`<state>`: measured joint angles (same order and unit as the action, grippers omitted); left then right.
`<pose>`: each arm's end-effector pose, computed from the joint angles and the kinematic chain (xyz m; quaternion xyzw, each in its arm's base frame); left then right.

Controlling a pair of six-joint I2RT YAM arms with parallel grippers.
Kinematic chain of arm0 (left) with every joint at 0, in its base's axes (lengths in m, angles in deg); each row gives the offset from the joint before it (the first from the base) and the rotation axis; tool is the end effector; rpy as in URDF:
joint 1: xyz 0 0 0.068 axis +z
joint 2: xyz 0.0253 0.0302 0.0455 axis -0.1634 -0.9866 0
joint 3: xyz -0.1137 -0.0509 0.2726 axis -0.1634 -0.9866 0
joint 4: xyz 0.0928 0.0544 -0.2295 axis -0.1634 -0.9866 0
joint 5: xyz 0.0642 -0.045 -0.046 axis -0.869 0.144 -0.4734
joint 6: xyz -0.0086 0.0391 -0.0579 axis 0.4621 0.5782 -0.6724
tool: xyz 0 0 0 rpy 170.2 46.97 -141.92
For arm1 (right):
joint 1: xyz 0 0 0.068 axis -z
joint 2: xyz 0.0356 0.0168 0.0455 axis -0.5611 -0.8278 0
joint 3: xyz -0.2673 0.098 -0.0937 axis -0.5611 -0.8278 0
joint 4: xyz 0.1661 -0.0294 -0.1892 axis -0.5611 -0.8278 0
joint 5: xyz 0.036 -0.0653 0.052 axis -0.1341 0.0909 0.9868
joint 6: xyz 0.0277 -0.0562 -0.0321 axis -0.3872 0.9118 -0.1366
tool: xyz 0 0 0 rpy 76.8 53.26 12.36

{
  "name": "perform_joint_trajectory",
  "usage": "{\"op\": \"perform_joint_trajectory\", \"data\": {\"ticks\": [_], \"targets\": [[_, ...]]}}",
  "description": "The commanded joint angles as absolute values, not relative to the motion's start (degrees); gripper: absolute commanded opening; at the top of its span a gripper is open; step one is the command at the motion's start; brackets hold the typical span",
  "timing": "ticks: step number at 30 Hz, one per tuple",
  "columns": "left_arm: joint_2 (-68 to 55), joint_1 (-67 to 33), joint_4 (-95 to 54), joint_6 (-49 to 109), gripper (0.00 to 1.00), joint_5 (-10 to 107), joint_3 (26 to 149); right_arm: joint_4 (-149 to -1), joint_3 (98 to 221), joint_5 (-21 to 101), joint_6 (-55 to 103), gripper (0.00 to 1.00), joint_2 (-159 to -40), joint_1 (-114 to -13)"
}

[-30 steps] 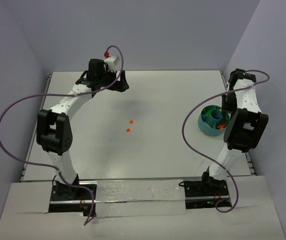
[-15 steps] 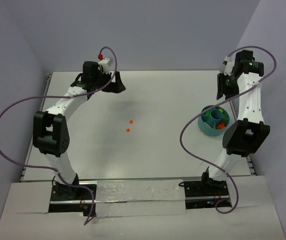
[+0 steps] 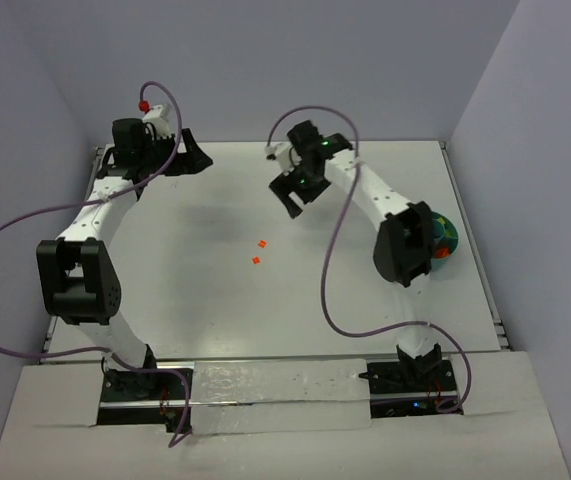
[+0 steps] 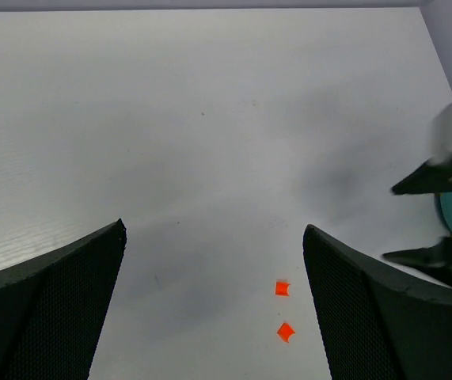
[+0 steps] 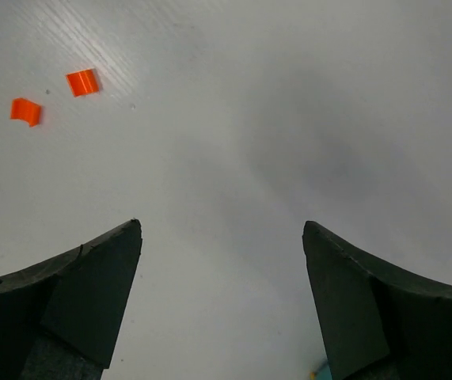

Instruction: Sort the legos into containers by color

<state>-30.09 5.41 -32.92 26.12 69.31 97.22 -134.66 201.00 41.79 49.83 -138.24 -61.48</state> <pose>0.4177 -0.0572 0.3309 0.0495 0.8364 -0.2948 0.4594 0.4067 0.2208 0.3016 -0.3977 0.8831 0.0958 0.2298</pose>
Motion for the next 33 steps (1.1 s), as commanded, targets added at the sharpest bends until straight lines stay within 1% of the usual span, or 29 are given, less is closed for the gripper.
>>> {"op": "perform_joint_trajectory", "data": {"ticks": [1, 3, 5, 7, 10, 16, 20, 27, 33], "targets": [[-26.8, 6.5, -34.4, 28.9, 0.99, 71.8, 98.1, -133.2, 205.0, 40.2, 54.5, 0.90, -143.7, -66.7], [-26.7, 6.6, -35.1, 29.4, 0.99, 70.6, 97.9, -132.2, 207.9, 37.9, 55.8, 0.90, -147.4, -69.9], [-26.6, 6.6, -34.9, 29.3, 0.99, 70.1, 97.3, -132.4, 210.3, 37.8, 55.9, 0.88, -150.8, -71.6], [-26.6, 6.6, -35.0, 29.3, 0.99, 70.2, 97.2, -131.2, 209.7, 38.2, 55.7, 0.87, -151.2, -72.0], [-27.6, 6.7, -36.6, 30.1, 0.99, 70.2, 98.4, -129.1, 206.9, 38.4, 55.9, 0.81, -151.6, -72.7], [-29.5, 7.3, -38.7, 30.3, 0.99, 71.8, 99.8, -129.3, 207.1, 40.2, 54.8, 0.75, -153.5, -73.6], [-29.8, 7.5, -38.9, 30.9, 0.99, 71.6, 99.9, -127.9, 208.4, 40.6, 52.9, 0.70, -155.0, -74.8], [-30.7, 8.1, -39.4, 31.0, 0.99, 72.2, 100.5, -127.7, 208.3, 42.7, 52.6, 0.69, -156.5, -75.8], [-30.4, 8.5, -39.4, 30.8, 0.99, 72.6, 100.2, -127.1, 209.7, 41.7, 53.0, 0.68, -158.9, -75.9]]}}
